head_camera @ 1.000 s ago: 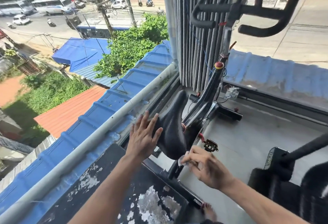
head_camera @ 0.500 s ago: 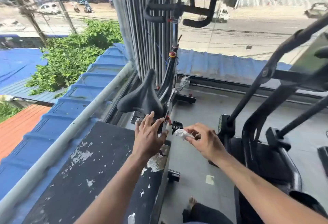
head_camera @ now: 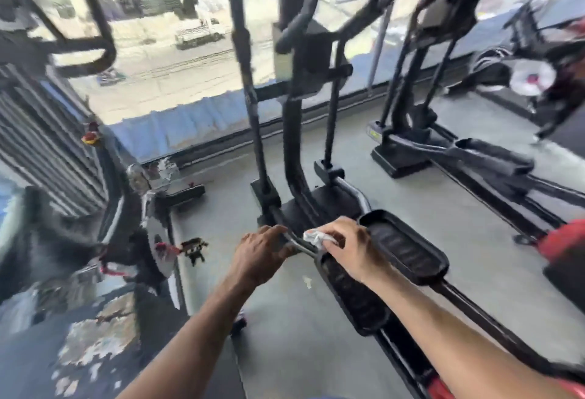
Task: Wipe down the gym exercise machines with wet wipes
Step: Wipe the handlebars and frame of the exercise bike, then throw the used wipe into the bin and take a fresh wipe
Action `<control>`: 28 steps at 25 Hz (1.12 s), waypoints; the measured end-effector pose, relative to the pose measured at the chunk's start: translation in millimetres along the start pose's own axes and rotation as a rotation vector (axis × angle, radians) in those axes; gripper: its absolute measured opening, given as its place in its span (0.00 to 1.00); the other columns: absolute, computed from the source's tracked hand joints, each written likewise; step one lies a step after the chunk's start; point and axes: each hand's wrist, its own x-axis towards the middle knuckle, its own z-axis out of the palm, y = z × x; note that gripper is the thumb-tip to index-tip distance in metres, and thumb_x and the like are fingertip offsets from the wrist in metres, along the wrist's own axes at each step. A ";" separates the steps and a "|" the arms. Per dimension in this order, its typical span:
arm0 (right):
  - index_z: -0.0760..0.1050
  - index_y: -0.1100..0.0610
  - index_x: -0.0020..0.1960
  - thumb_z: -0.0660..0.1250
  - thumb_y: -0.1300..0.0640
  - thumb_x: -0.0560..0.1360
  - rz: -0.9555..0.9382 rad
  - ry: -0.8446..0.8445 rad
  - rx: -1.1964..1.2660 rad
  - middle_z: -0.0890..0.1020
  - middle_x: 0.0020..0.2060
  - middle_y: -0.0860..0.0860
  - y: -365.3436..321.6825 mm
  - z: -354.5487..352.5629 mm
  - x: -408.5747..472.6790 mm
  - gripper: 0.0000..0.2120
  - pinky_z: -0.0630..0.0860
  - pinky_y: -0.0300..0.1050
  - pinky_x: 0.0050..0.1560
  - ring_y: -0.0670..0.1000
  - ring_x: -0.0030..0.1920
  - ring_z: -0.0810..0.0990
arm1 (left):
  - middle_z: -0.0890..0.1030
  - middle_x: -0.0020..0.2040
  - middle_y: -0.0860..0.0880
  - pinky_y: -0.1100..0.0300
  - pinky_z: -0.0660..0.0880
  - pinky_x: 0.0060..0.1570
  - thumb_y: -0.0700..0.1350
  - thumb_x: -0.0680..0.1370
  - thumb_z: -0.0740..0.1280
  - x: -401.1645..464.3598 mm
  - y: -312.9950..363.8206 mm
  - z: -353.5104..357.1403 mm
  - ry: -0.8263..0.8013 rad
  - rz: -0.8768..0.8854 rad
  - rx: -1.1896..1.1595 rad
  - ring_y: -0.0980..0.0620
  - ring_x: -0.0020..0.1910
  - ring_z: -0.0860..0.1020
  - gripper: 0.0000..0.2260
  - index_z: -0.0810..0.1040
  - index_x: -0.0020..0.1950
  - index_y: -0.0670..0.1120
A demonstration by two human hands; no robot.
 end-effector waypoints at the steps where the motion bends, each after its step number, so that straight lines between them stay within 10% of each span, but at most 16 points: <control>1: 0.83 0.54 0.51 0.73 0.63 0.72 0.065 0.056 -0.020 0.83 0.45 0.47 20.8 -25.0 -26.5 0.08 0.76 0.37 0.50 0.44 0.47 0.81 | 0.81 0.64 0.51 0.50 0.73 0.64 0.61 0.80 0.68 7.2 33.4 12.6 -0.041 0.066 -0.009 0.44 0.63 0.80 0.19 0.78 0.69 0.57; 14: 0.85 0.56 0.49 0.74 0.61 0.72 0.875 0.654 -0.217 0.82 0.42 0.49 111.4 -251.8 -442.2 0.06 0.74 0.37 0.45 0.47 0.42 0.80 | 0.82 0.64 0.48 0.50 0.77 0.58 0.56 0.81 0.69 -84.9 414.8 238.4 -0.500 0.807 0.008 0.41 0.63 0.81 0.16 0.79 0.68 0.55; 21: 0.84 0.55 0.50 0.74 0.62 0.73 1.286 1.011 -0.375 0.82 0.45 0.46 65.4 -287.8 -621.8 0.07 0.72 0.28 0.48 0.45 0.40 0.76 | 0.82 0.64 0.55 0.50 0.79 0.59 0.64 0.79 0.63 -190.9 571.4 331.1 -0.717 1.295 0.057 0.51 0.61 0.82 0.20 0.78 0.68 0.58; 28: 0.84 0.49 0.55 0.73 0.56 0.75 1.700 1.350 -0.307 0.84 0.49 0.46 4.3 -260.8 -806.4 0.09 0.79 0.40 0.48 0.44 0.42 0.83 | 0.84 0.63 0.54 0.51 0.78 0.59 0.58 0.80 0.69 -380.1 666.2 416.0 -0.930 1.616 0.212 0.49 0.61 0.82 0.17 0.78 0.68 0.57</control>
